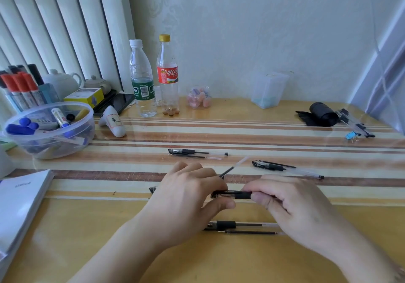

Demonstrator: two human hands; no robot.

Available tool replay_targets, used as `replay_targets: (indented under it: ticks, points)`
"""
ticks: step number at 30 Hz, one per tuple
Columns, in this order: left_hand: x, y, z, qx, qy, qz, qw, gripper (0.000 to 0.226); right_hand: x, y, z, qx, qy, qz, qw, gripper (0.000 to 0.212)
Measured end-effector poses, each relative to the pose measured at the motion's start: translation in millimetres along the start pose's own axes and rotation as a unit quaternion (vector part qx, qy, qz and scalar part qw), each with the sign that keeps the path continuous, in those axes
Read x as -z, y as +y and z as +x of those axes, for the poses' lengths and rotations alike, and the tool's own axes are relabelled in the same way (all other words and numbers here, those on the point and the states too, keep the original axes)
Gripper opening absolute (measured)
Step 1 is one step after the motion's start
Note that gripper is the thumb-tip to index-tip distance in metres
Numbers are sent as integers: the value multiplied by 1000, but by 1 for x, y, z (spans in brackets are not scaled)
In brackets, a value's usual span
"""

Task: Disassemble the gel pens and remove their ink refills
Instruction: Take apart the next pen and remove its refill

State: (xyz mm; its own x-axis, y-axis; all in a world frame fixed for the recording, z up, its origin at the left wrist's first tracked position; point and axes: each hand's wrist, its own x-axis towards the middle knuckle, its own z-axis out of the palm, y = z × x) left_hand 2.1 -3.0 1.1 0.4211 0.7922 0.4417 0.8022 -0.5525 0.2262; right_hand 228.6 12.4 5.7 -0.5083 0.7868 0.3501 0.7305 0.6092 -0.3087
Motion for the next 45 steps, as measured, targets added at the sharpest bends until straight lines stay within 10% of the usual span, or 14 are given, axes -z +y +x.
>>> replay_targets:
  ticks: [7, 12, 15, 20, 28, 33, 39, 45]
  points:
    - [9, -21, 3, 31, 85, 47, 995, 26, 9, 11, -4, -77, -16, 22, 997, 40]
    - [13, -6, 7, 229, 154, -403, 873, 21, 5, -4, 1, -114, -3, 335, 935, 30]
    - [4, 4, 7, 228, 104, -515, 819, 20, -7, -19, 4, -90, -53, 457, 883, 29]
    - [-4, 6, 4, 195, 19, -609, 769, 12, -11, -21, 5, -87, -39, 424, 901, 34]
    - [-2, 0, 5, 216, 30, -651, 727, 15, -4, -17, 4, -120, -12, 444, 888, 35]
    - [5, 4, 2, 144, -127, -631, 752, 16, 0, -17, 9, -188, 111, 493, 842, 34]
    - [10, 0, 1, 128, -176, -618, 755, 18, 5, -15, 9, -195, 110, 444, 868, 16]
    - [14, -4, -1, 98, -195, -663, 716, 17, 1, -6, 4, -71, 89, 221, 969, 13]
